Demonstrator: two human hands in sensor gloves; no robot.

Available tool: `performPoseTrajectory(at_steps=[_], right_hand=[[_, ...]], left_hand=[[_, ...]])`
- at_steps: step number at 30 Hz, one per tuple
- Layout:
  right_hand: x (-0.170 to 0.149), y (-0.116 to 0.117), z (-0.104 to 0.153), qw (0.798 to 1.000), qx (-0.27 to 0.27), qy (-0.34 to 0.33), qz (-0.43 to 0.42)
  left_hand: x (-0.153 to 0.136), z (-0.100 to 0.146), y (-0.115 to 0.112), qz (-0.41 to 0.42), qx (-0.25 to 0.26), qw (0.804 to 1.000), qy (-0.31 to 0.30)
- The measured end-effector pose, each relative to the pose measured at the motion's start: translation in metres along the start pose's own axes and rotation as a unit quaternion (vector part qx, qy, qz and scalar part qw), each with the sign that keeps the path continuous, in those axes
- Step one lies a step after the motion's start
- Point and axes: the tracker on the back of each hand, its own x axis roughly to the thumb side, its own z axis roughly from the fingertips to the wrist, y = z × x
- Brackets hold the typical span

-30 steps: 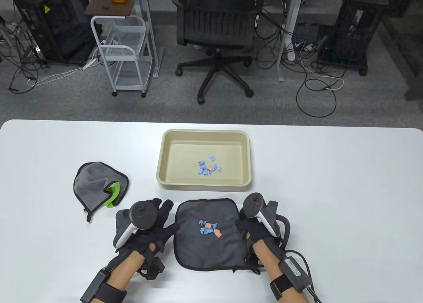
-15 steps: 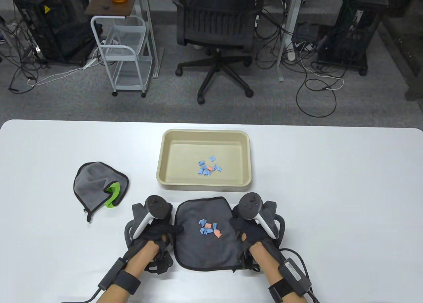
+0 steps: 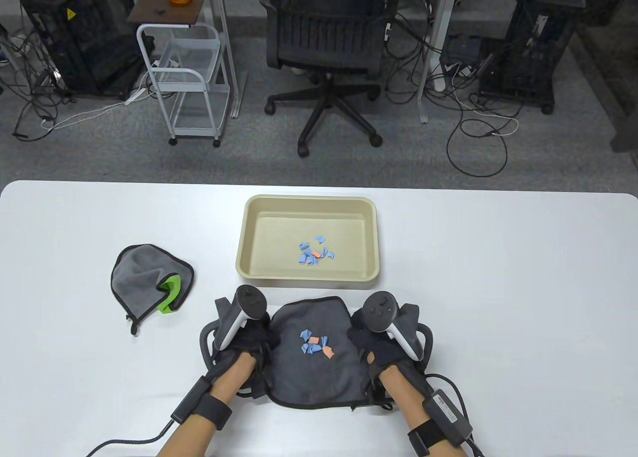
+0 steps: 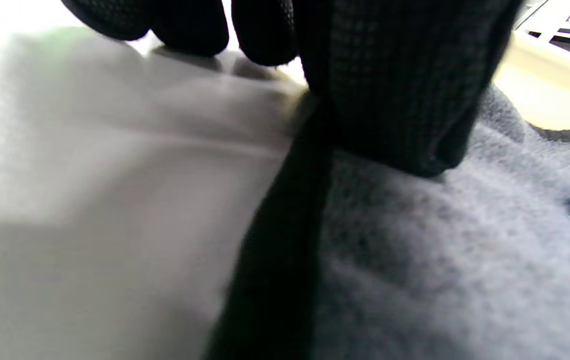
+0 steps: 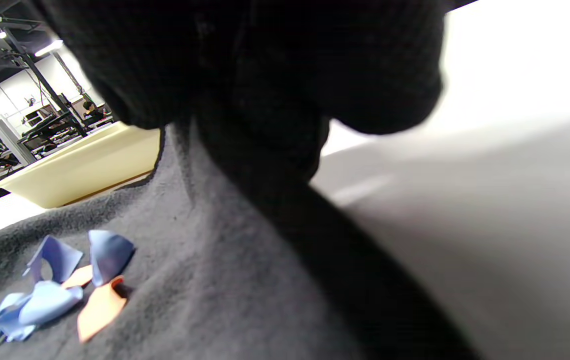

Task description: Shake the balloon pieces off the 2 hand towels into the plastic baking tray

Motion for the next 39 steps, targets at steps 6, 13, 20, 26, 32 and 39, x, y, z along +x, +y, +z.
performPoseTrajectory(at_steps=[6,13,20,26,32,39], right_hand=[[0.001,0.000,0.000,1.000,0.001,-0.005,-0.004],[0.011,-0.005,0.005,1.000,0.002,-0.008,-0.027],[0.028,-0.023,0.008,0.998,0.005,-0.008,-0.069],[0.050,-0.044,0.006,0.997,0.008,-0.021,-0.070],[0.072,-0.074,-0.001,0.996,0.012,-0.035,-0.084],[0.084,-0.103,-0.033,0.993,0.004,-0.016,-0.120]], left_hand=[[0.004,0.009,0.002,0.045,-0.025,0.998,-0.036],[0.015,0.024,0.020,0.067,-0.059,0.994,-0.058],[0.026,0.033,0.042,0.041,-0.065,0.996,-0.052],[0.037,0.042,0.064,0.018,-0.078,0.996,-0.046],[0.049,0.041,0.101,0.037,-0.049,0.997,-0.046],[0.067,0.019,0.140,0.097,-0.052,0.993,-0.044]])
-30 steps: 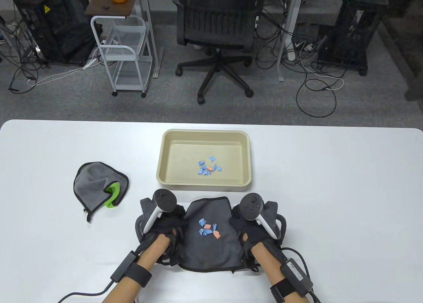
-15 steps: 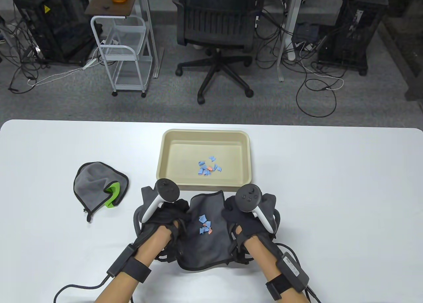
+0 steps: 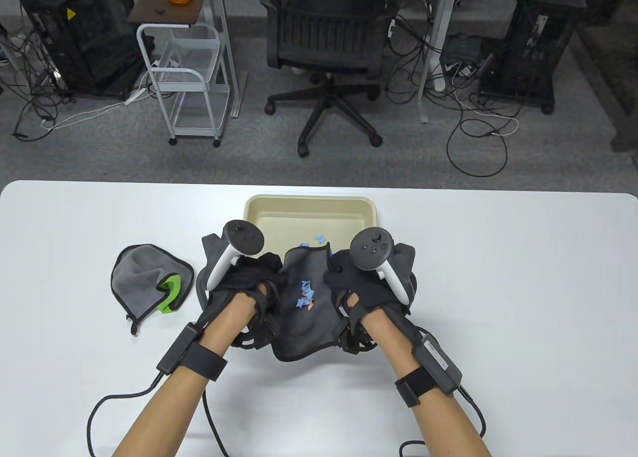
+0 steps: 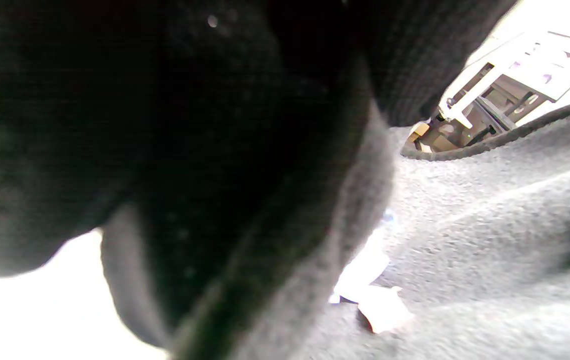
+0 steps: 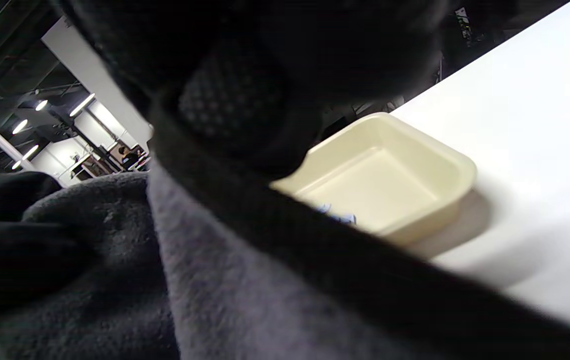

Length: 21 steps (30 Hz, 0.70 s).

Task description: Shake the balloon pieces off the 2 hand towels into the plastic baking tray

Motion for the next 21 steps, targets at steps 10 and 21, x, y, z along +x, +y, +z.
performPoseTrajectory(at_steps=[10,21], right_hand=[[0.002,-0.021,-0.060,0.992,-0.053,0.030,-0.108],[-0.012,-0.017,-0.090,0.971,-0.194,-0.010,-0.139]], left_hand=[[0.037,-0.040,0.030,0.096,0.058,0.994,-0.012],[0.039,-0.071,0.025,0.212,0.205,0.950,-0.103]])
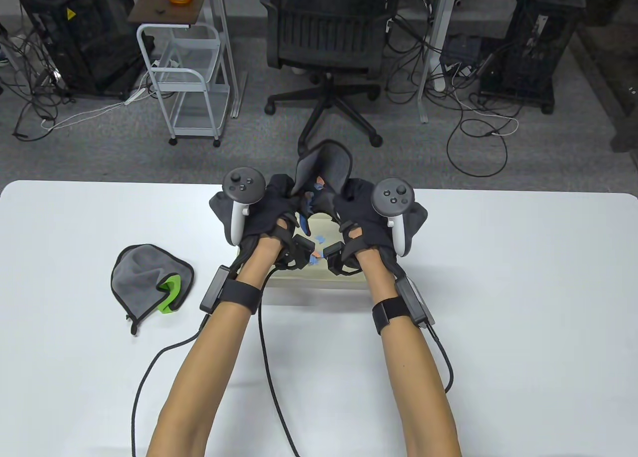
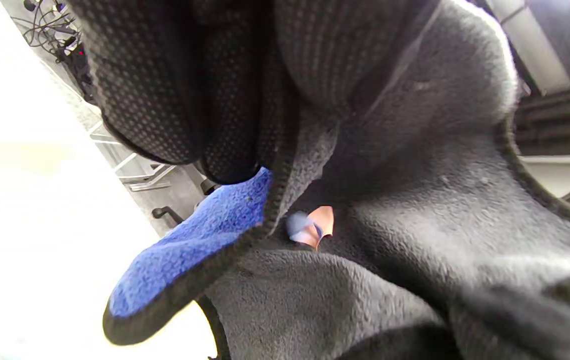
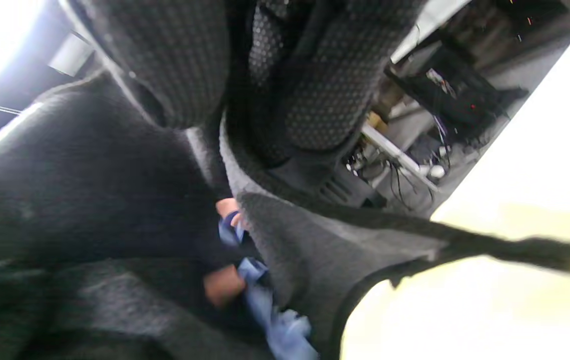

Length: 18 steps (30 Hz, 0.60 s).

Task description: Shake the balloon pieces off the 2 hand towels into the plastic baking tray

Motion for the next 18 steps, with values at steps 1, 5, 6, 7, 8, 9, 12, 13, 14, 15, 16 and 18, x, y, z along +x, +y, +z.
performPoseTrajectory(at_steps=[1,5,6,7,8,9,12,13,14,15,16,18], right_hand=[[-0.005,0.003,0.001,1.000,-0.010,-0.004,0.009],[-0.036,0.020,0.010,0.997,-0.033,-0.007,0.065],[-0.043,0.025,0.012,0.997,-0.032,-0.008,0.076],[-0.047,0.028,0.013,0.996,-0.029,-0.008,0.081],[-0.051,0.030,0.015,0.996,-0.026,-0.007,0.083],[-0.052,0.031,0.016,0.996,-0.028,-0.006,0.080],[-0.038,0.021,0.015,0.998,-0.037,-0.010,0.055],[-0.032,0.017,0.015,0.998,-0.038,-0.013,0.048],[-0.021,0.010,0.013,0.998,-0.043,-0.017,0.035],[-0.013,0.005,0.013,0.998,-0.047,-0.020,0.028],[-0.006,0.000,0.013,0.998,-0.052,-0.022,0.021],[0.008,-0.010,0.013,0.998,-0.059,-0.034,0.013]], left_hand=[[-0.005,-0.001,-0.003,0.005,0.000,1.000,-0.001],[-0.042,-0.004,-0.022,0.027,-0.020,0.999,0.015],[-0.052,-0.004,-0.027,0.033,-0.023,0.999,0.024],[-0.058,-0.004,-0.029,0.037,-0.030,0.998,0.031],[-0.064,-0.003,-0.031,0.044,-0.038,0.998,0.037],[-0.067,-0.004,-0.031,0.060,-0.036,0.997,0.038],[-0.060,-0.006,-0.022,0.096,-0.044,0.994,0.032],[-0.055,-0.006,-0.017,0.103,-0.042,0.993,0.026],[-0.045,-0.007,-0.009,0.109,-0.037,0.993,0.015],[-0.038,-0.007,-0.003,0.112,-0.036,0.993,0.006],[-0.031,-0.006,0.003,0.117,-0.034,0.993,-0.003],[-0.018,-0.004,0.014,0.130,-0.023,0.991,-0.022]])
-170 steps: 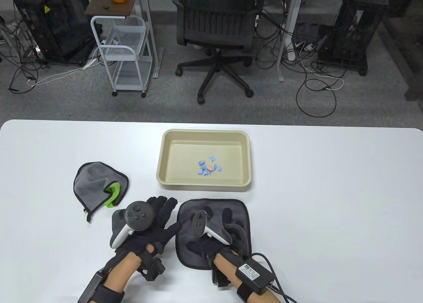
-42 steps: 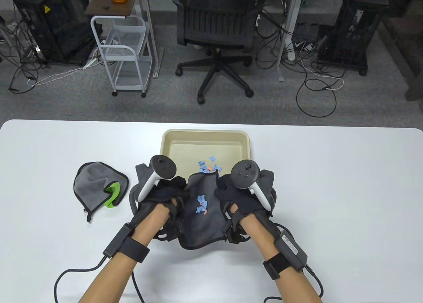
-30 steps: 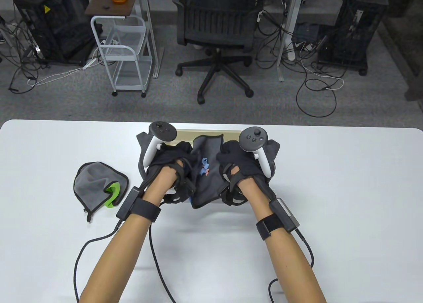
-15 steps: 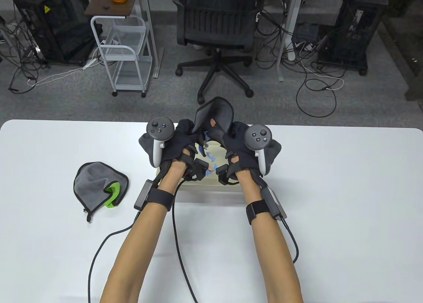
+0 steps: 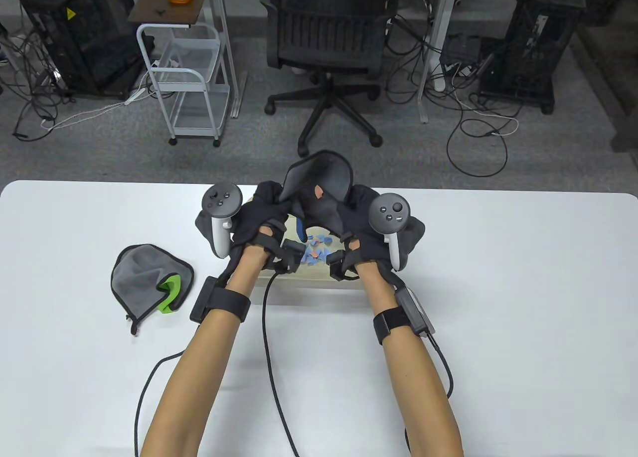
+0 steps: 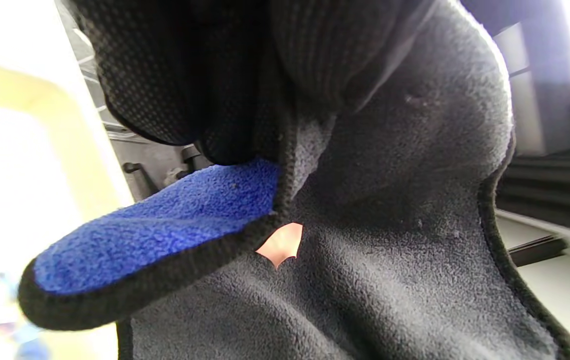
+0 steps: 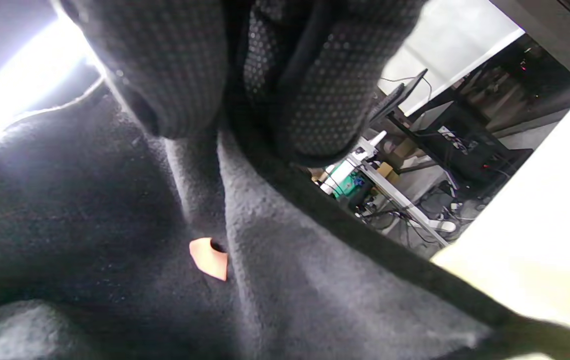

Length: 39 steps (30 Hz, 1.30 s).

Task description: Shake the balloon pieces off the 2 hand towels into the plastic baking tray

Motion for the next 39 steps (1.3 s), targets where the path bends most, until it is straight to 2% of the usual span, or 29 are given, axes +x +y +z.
performPoseTrajectory(at_steps=[4,9,13,19,24,34,37,39], right_hand=[[0.005,-0.002,0.004,1.000,-0.011,-0.017,0.001],[-0.029,0.027,0.017,0.999,0.012,-0.004,0.030],[-0.040,0.035,0.018,0.999,0.015,0.015,0.037],[-0.018,0.024,0.007,0.999,0.001,0.030,0.030],[0.003,0.014,-0.005,0.999,-0.019,0.023,0.034],[0.014,0.005,-0.006,0.999,-0.018,0.029,0.013],[0.017,0.004,-0.003,0.999,-0.026,0.022,0.018],[0.018,0.003,-0.001,0.999,-0.028,0.017,0.017]], left_hand=[[0.001,0.005,0.004,-0.003,-0.002,1.000,-0.010],[-0.047,0.010,-0.012,-0.017,-0.018,0.999,0.029],[-0.070,0.010,-0.018,-0.009,-0.029,0.998,0.051],[-0.071,0.009,-0.017,-0.013,-0.043,0.998,0.045],[-0.073,0.017,-0.014,-0.064,-0.062,0.995,0.045],[-0.085,0.054,0.014,-0.081,-0.083,0.993,0.019],[-0.091,0.075,0.017,-0.100,-0.113,0.988,0.013],[-0.091,0.088,0.016,-0.120,-0.152,0.981,0.005]])
